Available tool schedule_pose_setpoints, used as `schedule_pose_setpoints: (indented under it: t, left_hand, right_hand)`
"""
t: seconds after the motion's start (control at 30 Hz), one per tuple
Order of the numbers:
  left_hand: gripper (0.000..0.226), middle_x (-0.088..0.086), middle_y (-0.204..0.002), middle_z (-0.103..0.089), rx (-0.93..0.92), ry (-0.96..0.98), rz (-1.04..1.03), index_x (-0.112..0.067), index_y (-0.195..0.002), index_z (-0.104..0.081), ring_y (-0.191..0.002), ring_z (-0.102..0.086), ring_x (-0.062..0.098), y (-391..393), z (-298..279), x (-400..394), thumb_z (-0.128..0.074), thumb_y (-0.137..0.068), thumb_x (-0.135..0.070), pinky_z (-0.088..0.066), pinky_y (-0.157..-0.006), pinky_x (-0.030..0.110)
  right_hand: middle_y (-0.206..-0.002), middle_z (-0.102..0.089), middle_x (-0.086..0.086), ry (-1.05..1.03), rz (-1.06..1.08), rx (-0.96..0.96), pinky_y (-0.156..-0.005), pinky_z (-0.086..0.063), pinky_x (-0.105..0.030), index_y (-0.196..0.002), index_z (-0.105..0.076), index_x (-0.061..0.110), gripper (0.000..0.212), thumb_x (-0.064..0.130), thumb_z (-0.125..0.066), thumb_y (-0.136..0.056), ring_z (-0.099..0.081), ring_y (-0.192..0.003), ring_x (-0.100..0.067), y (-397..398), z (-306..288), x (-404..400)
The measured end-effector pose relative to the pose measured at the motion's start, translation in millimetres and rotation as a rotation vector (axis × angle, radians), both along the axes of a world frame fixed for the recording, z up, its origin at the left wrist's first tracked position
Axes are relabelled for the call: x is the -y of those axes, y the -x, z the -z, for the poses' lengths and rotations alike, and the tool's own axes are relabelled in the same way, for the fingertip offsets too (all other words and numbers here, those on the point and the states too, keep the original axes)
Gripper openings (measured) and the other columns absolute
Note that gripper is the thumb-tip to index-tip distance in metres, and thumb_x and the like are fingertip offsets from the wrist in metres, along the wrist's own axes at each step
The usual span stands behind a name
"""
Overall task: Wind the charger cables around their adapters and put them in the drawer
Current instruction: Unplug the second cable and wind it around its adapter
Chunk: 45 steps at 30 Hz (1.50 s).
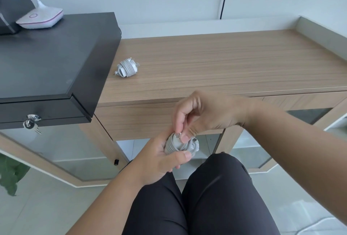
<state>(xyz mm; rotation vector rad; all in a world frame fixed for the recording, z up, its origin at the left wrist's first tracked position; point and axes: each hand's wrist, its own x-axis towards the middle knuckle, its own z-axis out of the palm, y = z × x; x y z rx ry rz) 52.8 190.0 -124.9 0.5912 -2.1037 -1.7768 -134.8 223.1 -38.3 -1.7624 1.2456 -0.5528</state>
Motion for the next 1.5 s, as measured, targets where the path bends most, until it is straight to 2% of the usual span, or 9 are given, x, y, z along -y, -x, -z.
schedule_pose_setpoints:
  t: [0.13,0.33,0.67,0.8,0.93,1.07,1.17,1.33,1.5]
  left_hand:
    - [0.046,-0.011,-0.074,-0.064,-0.044,-0.021,-0.030,-0.012,-0.098,-0.064,-0.061,-0.058,0.010,0.0,-2.0,-1.1,-0.066,-0.071,-0.049,-0.043,-0.049,0.021]
    - [0.058,-0.006,-0.071,-0.052,-0.169,-0.060,-0.041,0.013,-0.096,-0.052,-0.062,-0.049,0.003,2.7,-3.0,-4.4,-0.068,-0.072,-0.036,-0.042,-0.058,0.013]
    - [0.031,-0.016,-0.077,-0.060,-0.159,-0.036,-0.087,-0.034,-0.086,-0.066,-0.075,-0.055,0.003,5.5,-8.6,-11.2,-0.084,-0.061,-0.030,-0.046,-0.072,0.019]
    - [0.026,-0.018,-0.073,-0.059,-0.156,-0.001,-0.067,-0.037,-0.083,-0.066,-0.073,-0.056,0.002,8.9,-11.3,-9.8,-0.083,-0.065,-0.029,-0.045,-0.070,0.017]
    - [0.026,-0.018,-0.071,-0.058,-0.141,0.032,-0.065,-0.035,-0.081,-0.065,-0.070,-0.055,0.002,8.2,-11.2,-6.5,-0.085,-0.065,-0.035,-0.044,-0.069,0.017]
    - [0.052,-0.014,-0.081,-0.058,-0.179,-0.010,-0.087,-0.029,-0.099,-0.064,-0.076,-0.054,0.005,5.6,-13.2,-3.2,-0.078,-0.063,-0.064,-0.045,-0.071,0.017]
    - [0.048,-0.021,-0.080,-0.062,-0.170,-0.052,-0.079,-0.024,-0.107,-0.060,-0.070,-0.057,-0.006,0.8,-15.1,-4.7,-0.069,-0.075,-0.059,-0.045,-0.062,0.010]
    - [0.044,-0.013,-0.086,-0.063,-0.139,-0.104,-0.097,-0.015,-0.106,-0.055,-0.080,-0.060,0.007,-6.1,-11.0,1.2,-0.072,-0.071,-0.037,-0.050,-0.070,0.021]
    - [0.030,-0.005,-0.085,-0.062,-0.129,-0.104,-0.060,-0.018,-0.094,-0.060,-0.079,-0.058,0.014,-8.2,-12.6,4.6,-0.072,-0.073,-0.035,-0.049,-0.070,0.027]
  right_hand:
    - [-0.088,-0.069,-0.024,-0.015,0.008,0.170,-0.080,-0.056,-0.049,-0.087,-0.071,0.003,0.011,-0.001,-0.075,-0.077,-0.067,-0.080,-0.033,-1.1,5.3,0.5]
    - [-0.081,-0.069,-0.025,0.049,0.019,0.242,-0.068,-0.050,-0.069,-0.086,-0.070,-0.002,0.010,0.001,-0.075,-0.077,-0.063,-0.076,-0.051,-6.5,5.5,-0.8]
    - [-0.073,-0.064,-0.008,0.059,0.087,0.333,-0.063,-0.046,-0.057,-0.087,-0.065,-0.004,0.009,-0.002,-0.070,-0.079,-0.056,-0.069,-0.031,-14.3,9.8,-0.2]
    - [-0.074,-0.065,-0.007,0.100,0.131,0.356,-0.063,-0.048,-0.062,-0.084,-0.066,0.004,0.008,0.001,-0.071,-0.078,-0.058,-0.070,-0.030,-13.7,13.0,-1.2]
    - [-0.074,-0.066,-0.004,0.149,0.175,0.380,-0.065,-0.052,-0.043,-0.083,-0.067,0.004,0.010,-0.001,-0.073,-0.078,-0.061,-0.069,-0.024,-13.2,17.7,-2.8]
    - [-0.073,-0.067,-0.007,0.218,0.268,0.417,-0.062,-0.053,-0.031,-0.083,-0.066,-0.002,0.008,-0.003,-0.073,-0.078,-0.062,-0.067,-0.023,-9.8,20.6,-6.2]
    - [-0.078,-0.073,-0.009,0.295,0.264,0.315,-0.066,-0.058,-0.038,-0.085,-0.071,-0.001,0.010,0.004,-0.075,-0.078,-0.070,-0.069,-0.027,-6.4,16.5,-11.5]
    - [-0.079,-0.074,0.005,0.605,0.067,-0.176,-0.064,-0.053,-0.022,-0.087,-0.078,0.013,0.007,0.011,-0.074,-0.081,-0.068,-0.071,-0.004,-8.6,1.0,-18.6]
    - [-0.083,-0.067,0.002,0.685,-0.023,-0.440,-0.054,-0.051,-0.035,-0.094,-0.076,0.018,0.020,0.011,-0.058,-0.085,-0.063,-0.065,-0.017,-14.5,-3.7,-26.8]
